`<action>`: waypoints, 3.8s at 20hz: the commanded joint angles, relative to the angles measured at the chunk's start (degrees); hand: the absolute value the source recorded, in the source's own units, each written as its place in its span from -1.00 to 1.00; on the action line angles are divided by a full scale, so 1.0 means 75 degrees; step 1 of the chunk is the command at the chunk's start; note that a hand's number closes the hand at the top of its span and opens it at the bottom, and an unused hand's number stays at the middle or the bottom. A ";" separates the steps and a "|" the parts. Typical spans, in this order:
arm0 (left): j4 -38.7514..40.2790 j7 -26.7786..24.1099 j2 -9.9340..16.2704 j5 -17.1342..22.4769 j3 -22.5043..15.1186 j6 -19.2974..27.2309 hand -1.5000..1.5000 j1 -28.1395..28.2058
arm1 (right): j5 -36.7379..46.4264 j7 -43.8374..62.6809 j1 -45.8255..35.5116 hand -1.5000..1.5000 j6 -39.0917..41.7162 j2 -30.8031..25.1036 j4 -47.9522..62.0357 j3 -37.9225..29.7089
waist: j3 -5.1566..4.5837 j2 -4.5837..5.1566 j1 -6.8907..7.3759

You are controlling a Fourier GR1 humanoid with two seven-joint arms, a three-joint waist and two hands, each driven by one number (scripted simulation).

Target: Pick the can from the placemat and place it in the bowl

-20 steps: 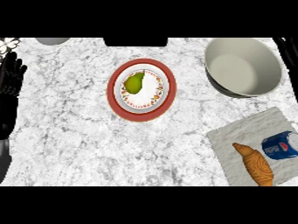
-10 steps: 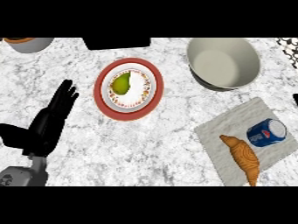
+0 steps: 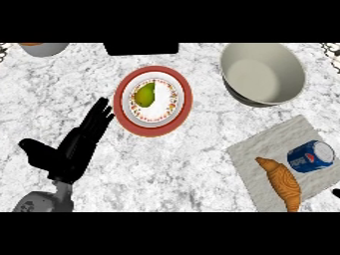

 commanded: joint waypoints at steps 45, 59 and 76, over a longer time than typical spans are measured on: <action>0.0057 0.0292 -0.1141 -0.1029 0.0562 -0.0764 0.00 0.0068 | 0.3918 0.7496 -0.2159 -1.00 0.4676 0.1564 0.0247 0.1213 | 0.0016 0.0040 0.0329; -0.0264 0.0737 -0.1290 -0.1184 0.0883 -0.1110 0.00 0.0079 | 0.5248 0.6852 -0.2607 -1.00 0.4693 0.2808 0.1370 0.0690 | 0.0016 0.0041 0.0346; -0.0358 0.0861 -0.1648 -0.1561 0.0947 -0.1122 0.00 0.0161 | 0.6442 0.4184 -0.2799 1.00 0.3729 0.3207 0.2894 0.0289 | 0.0019 0.0044 0.0371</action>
